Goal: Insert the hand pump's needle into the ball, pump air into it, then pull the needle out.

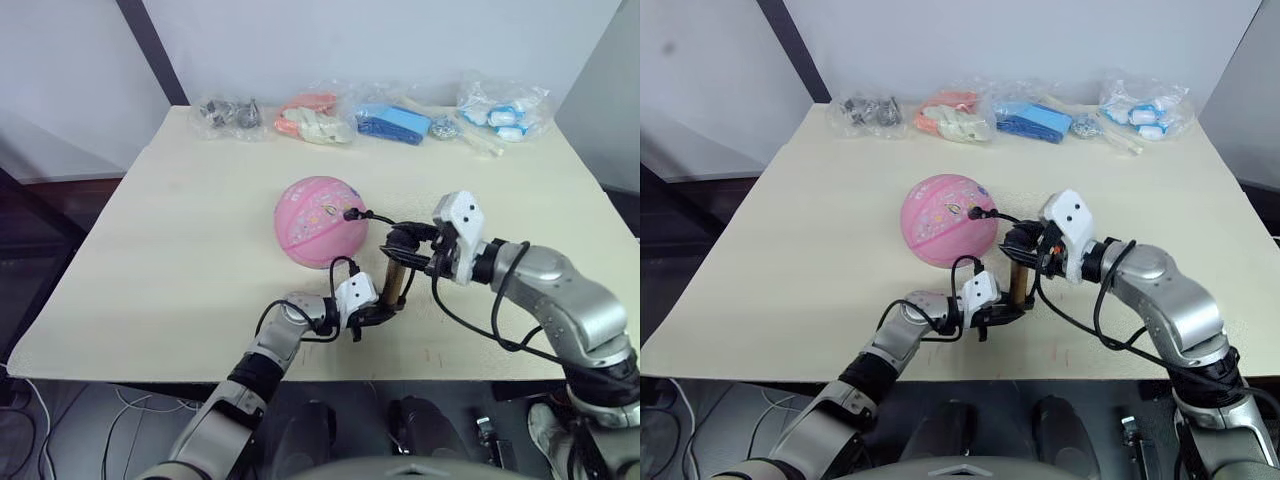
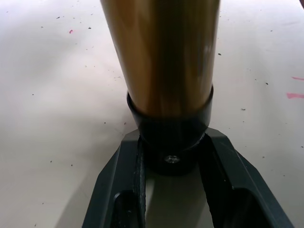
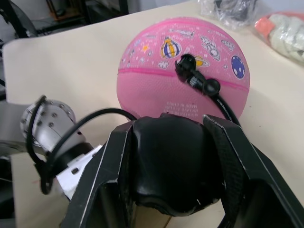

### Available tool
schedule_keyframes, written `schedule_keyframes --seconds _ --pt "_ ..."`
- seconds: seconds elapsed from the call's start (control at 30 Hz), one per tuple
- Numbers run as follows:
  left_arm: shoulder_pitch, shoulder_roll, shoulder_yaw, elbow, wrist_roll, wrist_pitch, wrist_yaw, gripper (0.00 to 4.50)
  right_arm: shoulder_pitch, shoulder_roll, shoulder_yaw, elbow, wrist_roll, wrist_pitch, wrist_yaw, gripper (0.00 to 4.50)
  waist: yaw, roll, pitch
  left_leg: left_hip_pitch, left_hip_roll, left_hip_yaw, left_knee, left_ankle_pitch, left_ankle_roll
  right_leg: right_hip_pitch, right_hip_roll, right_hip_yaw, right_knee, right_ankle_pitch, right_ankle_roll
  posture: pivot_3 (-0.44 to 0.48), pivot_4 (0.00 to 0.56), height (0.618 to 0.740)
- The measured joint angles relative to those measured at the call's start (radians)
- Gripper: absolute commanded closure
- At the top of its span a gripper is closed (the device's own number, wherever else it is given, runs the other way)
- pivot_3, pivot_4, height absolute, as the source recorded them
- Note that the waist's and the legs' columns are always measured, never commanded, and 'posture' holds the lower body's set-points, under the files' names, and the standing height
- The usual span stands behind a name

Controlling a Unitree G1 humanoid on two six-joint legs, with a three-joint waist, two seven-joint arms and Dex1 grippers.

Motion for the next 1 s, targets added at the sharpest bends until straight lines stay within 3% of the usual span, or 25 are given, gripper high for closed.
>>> schedule_keyframes --seconds 0.27,0.63,0.77,1.0 --pt "-0.007 -0.005 0.000 0.029 0.000 -0.044 0.001 3.43 -0.182 -0.045 -0.141 -0.034 0.177 0.159 -0.005 2.85 0.005 -0.001 0.005 -0.001 -0.001 0.000 0.000 0.000 0.000 -0.001 -0.001 0.000 0.000 0.000 0.000 0.000 0.150 0.740" --pt "-0.008 -0.005 -0.002 0.036 0.000 -0.059 0.004 3.43 -0.323 -0.127 -0.227 -0.015 0.318 0.186 -0.007 2.85 0.006 -0.001 0.007 -0.001 -0.001 0.001 0.001 0.000 0.000 -0.001 -0.001 0.000 0.001 0.000 0.000 0.000 0.150 0.740" --pt "-0.010 -0.006 -0.007 0.037 0.001 -0.059 0.005 3.43 -0.292 -0.138 -0.226 -0.025 0.315 0.155 -0.012 2.85 0.008 -0.001 0.007 -0.001 -0.001 0.001 0.001 0.000 0.000 -0.001 -0.001 0.000 0.001 0.000 0.000 0.000 0.150 0.740" --pt "-0.008 -0.003 -0.008 0.051 0.005 -0.058 0.012 3.43 -0.023 -0.103 -0.127 -0.070 0.171 -0.053 -0.015 2.85 0.005 -0.006 0.001 0.006 0.000 0.002 0.001 0.000 0.000 0.006 0.000 0.001 0.001 -0.002 0.004 0.000 0.150 0.740"
